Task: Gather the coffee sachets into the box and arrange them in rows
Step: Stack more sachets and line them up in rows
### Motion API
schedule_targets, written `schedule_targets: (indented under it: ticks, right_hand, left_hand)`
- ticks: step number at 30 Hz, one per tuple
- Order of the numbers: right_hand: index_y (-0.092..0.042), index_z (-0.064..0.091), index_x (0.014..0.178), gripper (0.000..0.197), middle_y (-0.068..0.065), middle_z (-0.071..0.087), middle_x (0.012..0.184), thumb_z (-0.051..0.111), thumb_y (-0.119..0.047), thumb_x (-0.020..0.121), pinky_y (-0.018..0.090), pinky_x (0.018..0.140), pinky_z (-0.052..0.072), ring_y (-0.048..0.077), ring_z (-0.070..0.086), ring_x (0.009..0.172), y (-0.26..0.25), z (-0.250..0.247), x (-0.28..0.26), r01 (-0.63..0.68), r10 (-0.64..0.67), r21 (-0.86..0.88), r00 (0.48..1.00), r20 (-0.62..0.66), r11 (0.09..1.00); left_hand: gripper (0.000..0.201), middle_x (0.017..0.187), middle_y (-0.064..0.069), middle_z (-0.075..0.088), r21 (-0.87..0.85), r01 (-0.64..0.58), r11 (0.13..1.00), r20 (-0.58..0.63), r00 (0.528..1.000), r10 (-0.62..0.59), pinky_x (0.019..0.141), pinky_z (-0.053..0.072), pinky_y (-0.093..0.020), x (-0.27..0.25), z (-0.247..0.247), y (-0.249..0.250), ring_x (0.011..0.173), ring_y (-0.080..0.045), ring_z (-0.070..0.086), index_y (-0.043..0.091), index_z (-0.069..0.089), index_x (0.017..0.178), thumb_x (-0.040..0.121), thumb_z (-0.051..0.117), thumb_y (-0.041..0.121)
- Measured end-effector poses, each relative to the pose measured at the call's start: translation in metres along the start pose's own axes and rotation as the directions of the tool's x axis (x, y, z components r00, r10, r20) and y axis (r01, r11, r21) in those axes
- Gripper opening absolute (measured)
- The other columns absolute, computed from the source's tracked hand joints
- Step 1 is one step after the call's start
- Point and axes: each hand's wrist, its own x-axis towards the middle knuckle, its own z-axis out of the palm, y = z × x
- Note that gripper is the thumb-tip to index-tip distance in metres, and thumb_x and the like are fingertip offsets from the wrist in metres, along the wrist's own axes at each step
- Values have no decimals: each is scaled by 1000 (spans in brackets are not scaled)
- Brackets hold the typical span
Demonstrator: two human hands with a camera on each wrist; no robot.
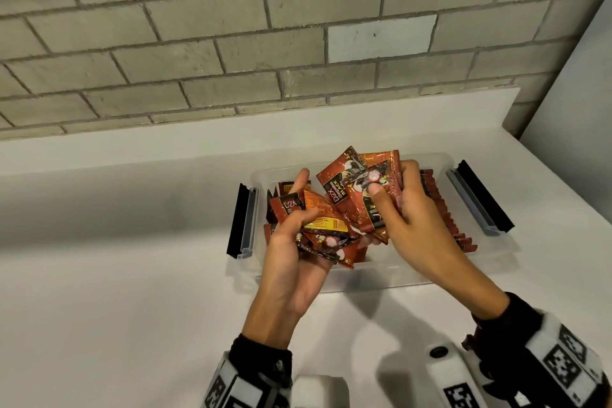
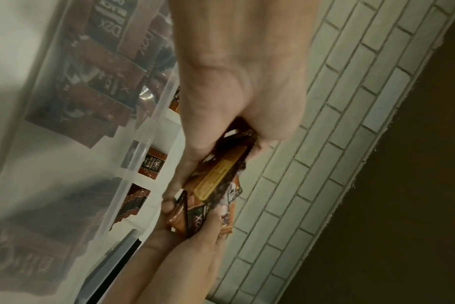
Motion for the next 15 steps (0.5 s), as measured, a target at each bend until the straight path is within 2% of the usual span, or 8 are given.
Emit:
schedule_targets:
  ticks: [2, 4, 6, 8, 10, 12, 14, 15]
  right_hand:
    - [-21, 38, 113, 16, -13, 62, 95, 44, -22, 98, 15, 56, 52, 0, 66, 80, 3, -4, 3, -43, 43, 60, 999, -10, 997]
    - [-21, 39, 115, 19, -8, 63, 101, 45, -22, 98, 17, 52, 51, 7, 68, 81, 5, -7, 5, -103, 106, 159, 994, -14, 982]
    - [-20, 41, 118, 22, -2, 64, 106, 46, -22, 97, 19, 49, 50, 8, 68, 80, 6, -10, 6, -148, 158, 258, 987, -16, 955]
    - [-19, 44, 120, 22, 2, 65, 107, 46, -20, 98, 22, 47, 49, 9, 68, 76, 4, -12, 8, -207, 215, 358, 976, 16, 911]
    - [-19, 48, 120, 23, 3, 67, 108, 46, -20, 98, 21, 51, 51, 9, 69, 77, 3, -12, 8, -292, 266, 417, 956, 121, 861]
    - [-22, 52, 121, 24, -3, 69, 108, 46, -22, 97, 17, 62, 52, 6, 69, 88, 3, -7, 6, -342, 270, 378, 935, 232, 860]
    - [-24, 54, 119, 23, -8, 70, 105, 46, -25, 97, 12, 68, 51, 1, 67, 93, 3, -1, 4, -324, 245, 334, 935, 257, 885]
    - [-25, 55, 118, 23, -7, 69, 106, 47, -27, 97, 13, 71, 52, 2, 67, 94, 2, 2, 3, -303, 230, 320, 942, 245, 898]
  left_hand:
    - [54, 124, -20, 62, -55, 12, 998, -10, 1000, -12, 83, 45, -68, 0, -3, 2, 109, -43, 61, 27, 54, 131, 82, 48, 6]
    - [56, 127, -24, 59, -93, 14, 996, -16, 1000, -16, 84, 45, -67, 0, -5, 3, 107, -42, 58, 27, 51, 133, 81, 48, 7]
    - [58, 128, -25, 55, -123, 4, 992, -22, 1000, -7, 86, 45, -66, -1, -7, 3, 106, -43, 52, 28, 49, 134, 80, 48, 7]
    - [57, 125, -23, 57, -119, -4, 993, -48, 999, -1, 88, 45, -64, 0, -8, 3, 106, -43, 55, 30, 48, 134, 81, 49, 8]
    - [50, 123, -15, 63, -80, 3, 997, -65, 998, -8, 95, 43, -60, 0, -8, 2, 108, -36, 60, 29, 50, 134, 86, 51, 14]
    - [42, 124, -11, 64, -31, 28, 999, -56, 998, -30, 102, 41, -53, 0, -3, -2, 115, -29, 60, 21, 53, 133, 92, 49, 28]
    - [49, 124, -13, 64, 5, 41, 999, -45, 998, -41, 101, 45, -47, -2, 5, -7, 115, -27, 61, 12, 57, 129, 92, 45, 42]
    - [50, 123, -14, 64, 13, 39, 999, -38, 999, -38, 96, 50, -45, -4, 9, -9, 114, -27, 62, 10, 58, 126, 91, 45, 43]
